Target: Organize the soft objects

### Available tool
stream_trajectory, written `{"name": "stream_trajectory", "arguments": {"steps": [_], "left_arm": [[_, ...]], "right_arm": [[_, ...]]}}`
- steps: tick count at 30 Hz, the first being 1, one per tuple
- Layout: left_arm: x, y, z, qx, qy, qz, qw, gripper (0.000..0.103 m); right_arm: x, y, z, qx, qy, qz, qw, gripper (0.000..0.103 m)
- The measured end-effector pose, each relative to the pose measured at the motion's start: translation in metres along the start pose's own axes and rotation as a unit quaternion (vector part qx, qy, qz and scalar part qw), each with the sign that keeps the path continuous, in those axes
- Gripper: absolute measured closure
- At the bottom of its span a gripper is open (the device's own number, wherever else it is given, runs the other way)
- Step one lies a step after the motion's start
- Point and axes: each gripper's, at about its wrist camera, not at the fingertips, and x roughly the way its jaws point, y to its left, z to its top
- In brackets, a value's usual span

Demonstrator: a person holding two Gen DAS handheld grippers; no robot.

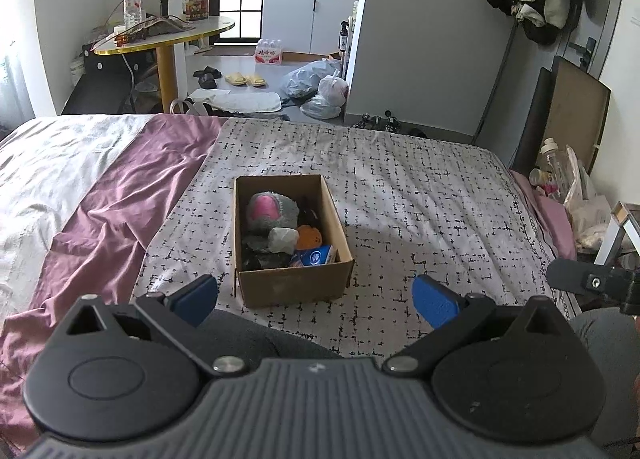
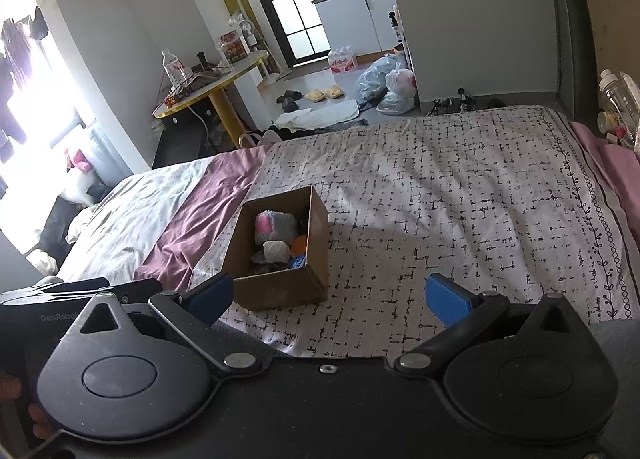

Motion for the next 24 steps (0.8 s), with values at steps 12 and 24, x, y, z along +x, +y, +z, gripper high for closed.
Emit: {"name": "stream_trajectory", "arguments": {"steps": [12, 24], "left_arm": [[0.0016, -0.0027, -0.002, -0.001, 0.003, -0.002, 1.0, 0.0], [-0.0028, 0.001, -0.0008, -0.005, -0.003, -0.001, 1.0, 0.0]], "right_arm": [[0.0005, 0.0043, -0.0023, -0.01, 0.0, 0.002, 1.0, 0.0], [-0.0022, 0.0085, -0.0012, -0.02, -0.004, 0.008, 1.0, 0.0]]}}
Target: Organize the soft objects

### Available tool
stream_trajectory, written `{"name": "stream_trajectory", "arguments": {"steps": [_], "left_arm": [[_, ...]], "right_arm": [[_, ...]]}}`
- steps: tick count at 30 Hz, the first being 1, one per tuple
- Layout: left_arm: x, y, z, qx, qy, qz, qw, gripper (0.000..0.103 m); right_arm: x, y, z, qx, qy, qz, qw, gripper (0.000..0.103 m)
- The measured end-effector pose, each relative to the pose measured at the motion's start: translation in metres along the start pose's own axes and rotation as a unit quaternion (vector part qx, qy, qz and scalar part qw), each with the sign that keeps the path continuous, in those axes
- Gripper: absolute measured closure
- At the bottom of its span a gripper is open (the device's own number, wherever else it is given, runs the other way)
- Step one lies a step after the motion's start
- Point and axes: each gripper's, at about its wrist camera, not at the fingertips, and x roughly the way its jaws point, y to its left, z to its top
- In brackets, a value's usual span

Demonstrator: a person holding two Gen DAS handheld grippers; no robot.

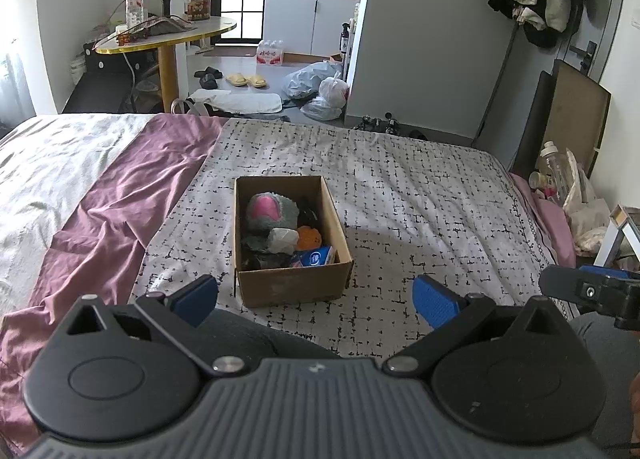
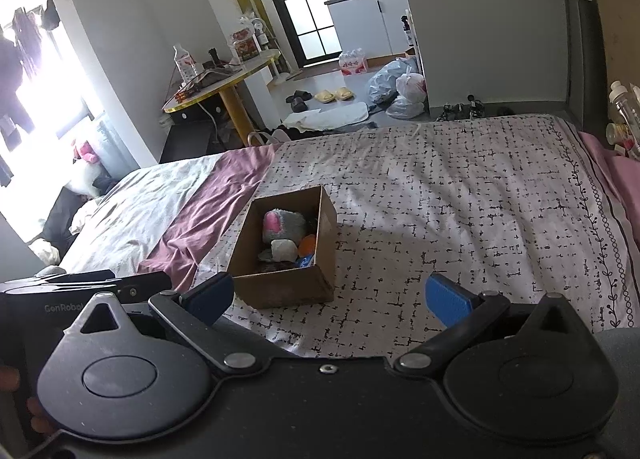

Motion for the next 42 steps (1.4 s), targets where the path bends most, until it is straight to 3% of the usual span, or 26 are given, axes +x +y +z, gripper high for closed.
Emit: {"name": "stream_trajectory", "arguments": {"steps": [42], "left_arm": [[-0.0065, 0.0021, 0.0011, -0.002, -0.012, 0.003, 0.9999, 0.0]], "right_arm": [[-0.0079, 0.0063, 0.0043, -0.016, -0.015, -0.014, 1.0, 0.0]]}}
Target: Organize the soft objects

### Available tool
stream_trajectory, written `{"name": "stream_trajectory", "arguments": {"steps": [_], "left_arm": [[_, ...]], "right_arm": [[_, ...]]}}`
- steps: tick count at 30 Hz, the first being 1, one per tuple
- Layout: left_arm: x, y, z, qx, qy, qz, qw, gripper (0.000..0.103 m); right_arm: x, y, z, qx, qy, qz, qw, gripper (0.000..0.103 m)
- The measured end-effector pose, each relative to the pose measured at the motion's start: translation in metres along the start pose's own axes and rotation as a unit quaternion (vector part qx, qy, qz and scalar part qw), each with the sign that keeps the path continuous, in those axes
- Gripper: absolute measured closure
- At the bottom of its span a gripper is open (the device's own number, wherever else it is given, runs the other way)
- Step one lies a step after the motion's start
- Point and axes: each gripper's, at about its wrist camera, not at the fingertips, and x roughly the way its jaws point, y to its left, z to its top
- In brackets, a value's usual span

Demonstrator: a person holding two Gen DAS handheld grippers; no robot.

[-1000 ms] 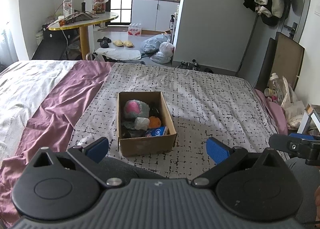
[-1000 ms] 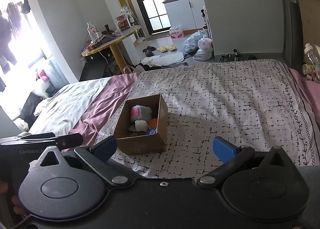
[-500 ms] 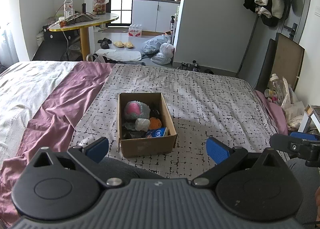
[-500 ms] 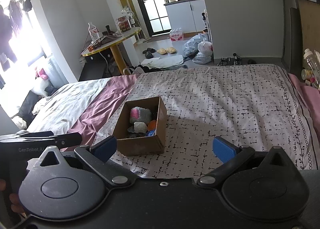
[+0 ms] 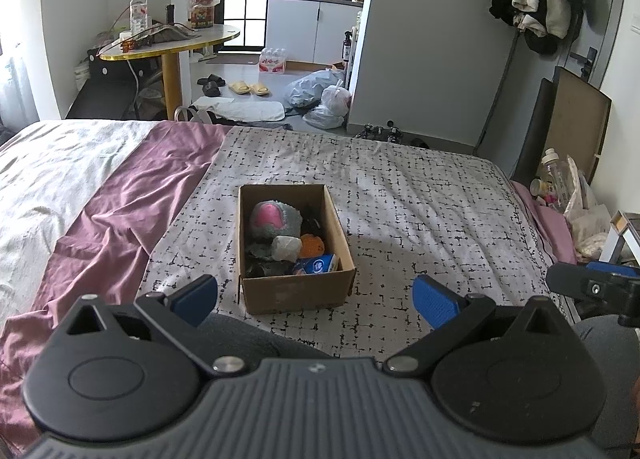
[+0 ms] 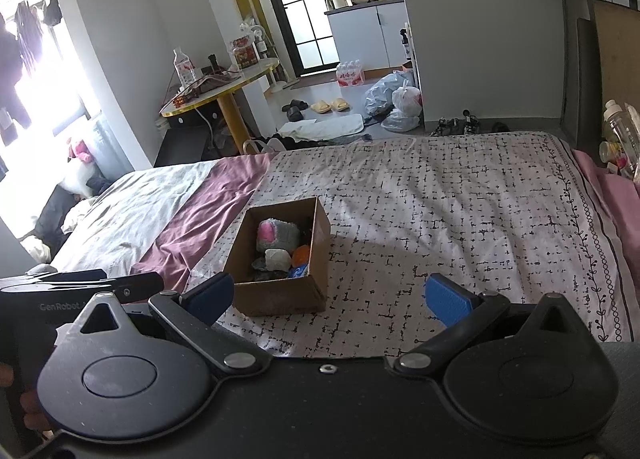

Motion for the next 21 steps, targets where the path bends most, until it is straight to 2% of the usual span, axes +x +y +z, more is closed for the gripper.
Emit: {"name": "stream_trajectory", "arguments": {"steps": [21], "left_arm": [[-0.0006, -0.0024, -0.0066, -0.002, -0.007, -0.017, 0.9998, 0.0]], "right_arm": [[0.0079, -0.0023, -0.0073, 0.005, 0.008, -0.002, 1.0, 0.0]]}}
